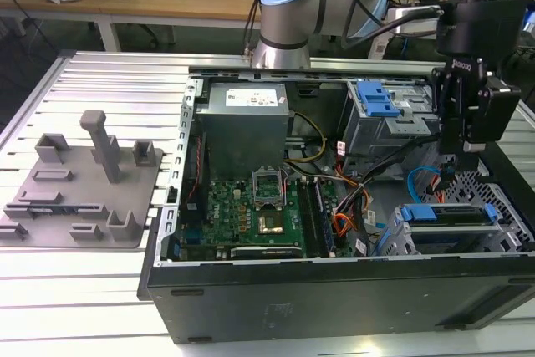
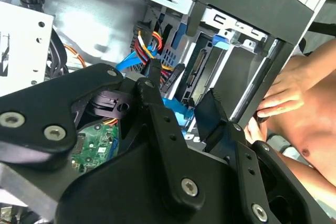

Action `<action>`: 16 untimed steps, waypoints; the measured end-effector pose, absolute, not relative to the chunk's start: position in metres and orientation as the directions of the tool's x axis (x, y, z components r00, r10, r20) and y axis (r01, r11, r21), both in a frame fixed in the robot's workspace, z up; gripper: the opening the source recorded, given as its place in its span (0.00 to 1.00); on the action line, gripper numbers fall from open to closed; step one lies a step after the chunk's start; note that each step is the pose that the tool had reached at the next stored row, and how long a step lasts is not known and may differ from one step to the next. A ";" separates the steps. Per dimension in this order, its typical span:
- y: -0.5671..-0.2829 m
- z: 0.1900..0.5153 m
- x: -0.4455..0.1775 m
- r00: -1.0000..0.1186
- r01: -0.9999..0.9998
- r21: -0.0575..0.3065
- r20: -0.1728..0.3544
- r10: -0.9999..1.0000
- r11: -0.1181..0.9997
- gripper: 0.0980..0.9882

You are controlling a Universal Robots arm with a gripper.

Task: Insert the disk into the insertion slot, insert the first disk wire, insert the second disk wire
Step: 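Insert the first disk wire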

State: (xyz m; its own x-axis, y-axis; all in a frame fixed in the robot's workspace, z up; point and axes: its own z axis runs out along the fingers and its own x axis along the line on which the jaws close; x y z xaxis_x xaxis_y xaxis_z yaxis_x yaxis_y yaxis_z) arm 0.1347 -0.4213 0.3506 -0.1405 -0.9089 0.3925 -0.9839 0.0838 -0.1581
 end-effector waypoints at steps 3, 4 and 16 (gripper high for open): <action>-0.417 0.348 0.135 -0.129 -0.985 -0.159 0.402 -0.907 0.069 0.48; -0.415 0.347 0.135 -0.125 -0.985 -0.159 0.405 -0.906 0.065 0.48; -0.407 0.336 0.135 -0.115 -0.986 -0.161 0.429 -0.896 0.049 0.47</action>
State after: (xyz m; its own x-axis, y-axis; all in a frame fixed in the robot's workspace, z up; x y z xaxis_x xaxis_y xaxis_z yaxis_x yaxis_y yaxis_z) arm 0.1346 -0.4070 0.3361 -0.1149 -0.8959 0.4292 -0.9858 0.0495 -0.1606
